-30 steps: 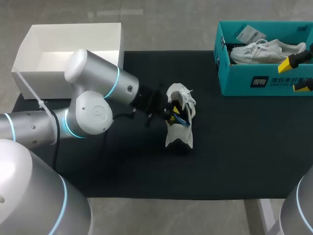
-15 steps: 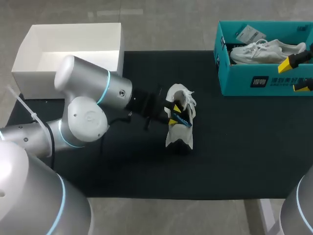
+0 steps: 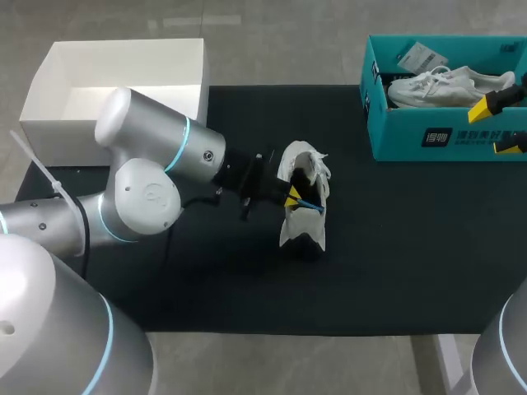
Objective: Take the shoe out of the shoebox, open the shoe tongue, remove and reinsert the insole, then place the shoe into the shoebox
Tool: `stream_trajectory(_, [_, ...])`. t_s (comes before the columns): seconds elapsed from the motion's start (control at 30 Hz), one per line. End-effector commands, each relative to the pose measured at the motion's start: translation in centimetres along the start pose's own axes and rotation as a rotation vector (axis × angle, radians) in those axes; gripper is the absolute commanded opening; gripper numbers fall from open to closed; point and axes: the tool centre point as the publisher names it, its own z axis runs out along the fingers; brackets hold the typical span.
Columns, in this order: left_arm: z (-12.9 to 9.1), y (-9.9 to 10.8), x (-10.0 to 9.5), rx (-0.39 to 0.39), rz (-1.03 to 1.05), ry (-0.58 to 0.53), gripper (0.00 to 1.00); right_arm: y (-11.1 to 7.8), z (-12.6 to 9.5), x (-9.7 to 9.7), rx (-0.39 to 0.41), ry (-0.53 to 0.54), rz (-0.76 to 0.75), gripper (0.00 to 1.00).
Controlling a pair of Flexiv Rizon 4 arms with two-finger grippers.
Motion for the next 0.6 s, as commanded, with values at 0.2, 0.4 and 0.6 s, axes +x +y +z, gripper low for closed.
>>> stream_trajectory(0.2, [1.4, 1.5, -1.4, -0.057, 0.01, 0.017, 0.0, 0.0, 0.0, 0.0, -0.001, -0.004, 0.002, 1.0])
stream_trajectory(0.4, [0.6, 2.5, -1.5, -0.087, -0.003, -0.014, 0.0, 0.0, 0.0, 0.0, -0.001, -0.004, 0.002, 1.0])
stream_trajectory(0.6, [0.2, 2.2, -1.2, -0.072, -0.003, -0.005, 0.0, 0.0, 0.0, 0.0, -0.001, -0.004, 0.002, 1.0])
